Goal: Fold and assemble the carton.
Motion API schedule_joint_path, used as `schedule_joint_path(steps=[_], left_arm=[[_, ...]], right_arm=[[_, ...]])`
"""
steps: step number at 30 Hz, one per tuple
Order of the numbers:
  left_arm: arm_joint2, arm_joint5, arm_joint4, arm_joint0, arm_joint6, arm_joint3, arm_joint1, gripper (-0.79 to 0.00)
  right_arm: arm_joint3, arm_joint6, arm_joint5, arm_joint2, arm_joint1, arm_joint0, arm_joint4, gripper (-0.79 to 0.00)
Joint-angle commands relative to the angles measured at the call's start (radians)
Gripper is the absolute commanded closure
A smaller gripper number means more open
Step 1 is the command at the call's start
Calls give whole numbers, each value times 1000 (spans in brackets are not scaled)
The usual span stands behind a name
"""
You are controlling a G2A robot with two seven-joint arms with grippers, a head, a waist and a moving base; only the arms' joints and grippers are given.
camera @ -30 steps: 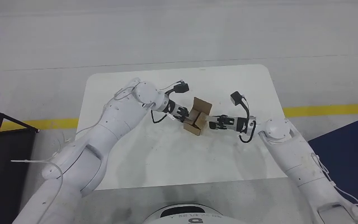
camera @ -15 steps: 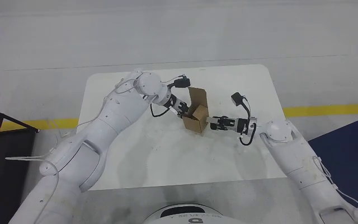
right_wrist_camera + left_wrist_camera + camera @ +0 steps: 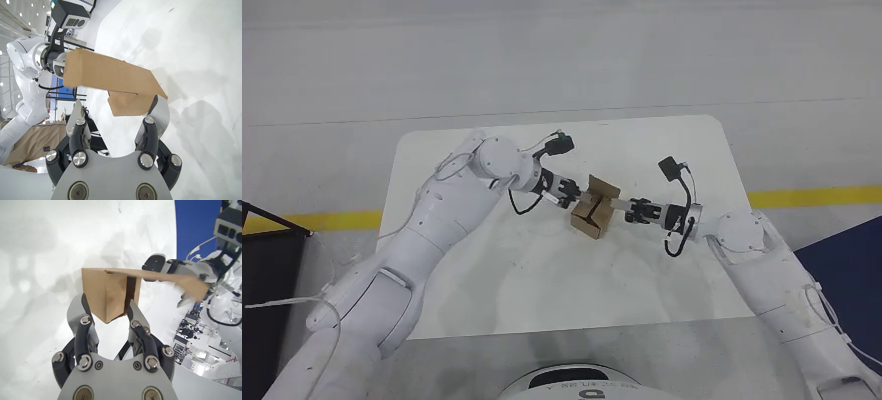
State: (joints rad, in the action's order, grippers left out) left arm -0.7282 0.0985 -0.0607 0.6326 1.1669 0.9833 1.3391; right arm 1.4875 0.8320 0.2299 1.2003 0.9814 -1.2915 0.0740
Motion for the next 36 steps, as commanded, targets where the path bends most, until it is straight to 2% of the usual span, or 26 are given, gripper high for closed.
schedule_joint_path(steps=[1, 7, 9, 12, 16, 24, 29, 36], left_arm=[[-52, 30, 25, 30, -17, 16, -20, -785], [-182, 17, -50, 100, -16, 73, -85, -785], [-202, 17, -64, 106, -10, 85, -95, -785], [-192, 23, -66, 82, -5, 75, -91, -785], [-132, 45, -25, 19, -16, -1, -58, -785], [1, 91, 68, -98, -53, -227, 39, -785], [38, 89, 110, -149, -104, -345, 89, -785], [88, 91, 145, -207, -108, -441, 160, -785]], right_arm=[[16, -4, 9, -3, 1, -3, -3, -785], [172, -11, 136, 14, -13, -54, -190, -785], [222, -30, 142, 12, -18, -76, -312, -785], [276, -76, 85, -12, -17, -95, -457, -785], [281, -87, 35, -51, -11, -87, -535, -785], [267, -91, 4, -89, -5, -76, -623, -785], [271, -86, -5, -104, -2, -75, -647, -785], [274, -86, -4, -107, -1, -74, -663, -779]])
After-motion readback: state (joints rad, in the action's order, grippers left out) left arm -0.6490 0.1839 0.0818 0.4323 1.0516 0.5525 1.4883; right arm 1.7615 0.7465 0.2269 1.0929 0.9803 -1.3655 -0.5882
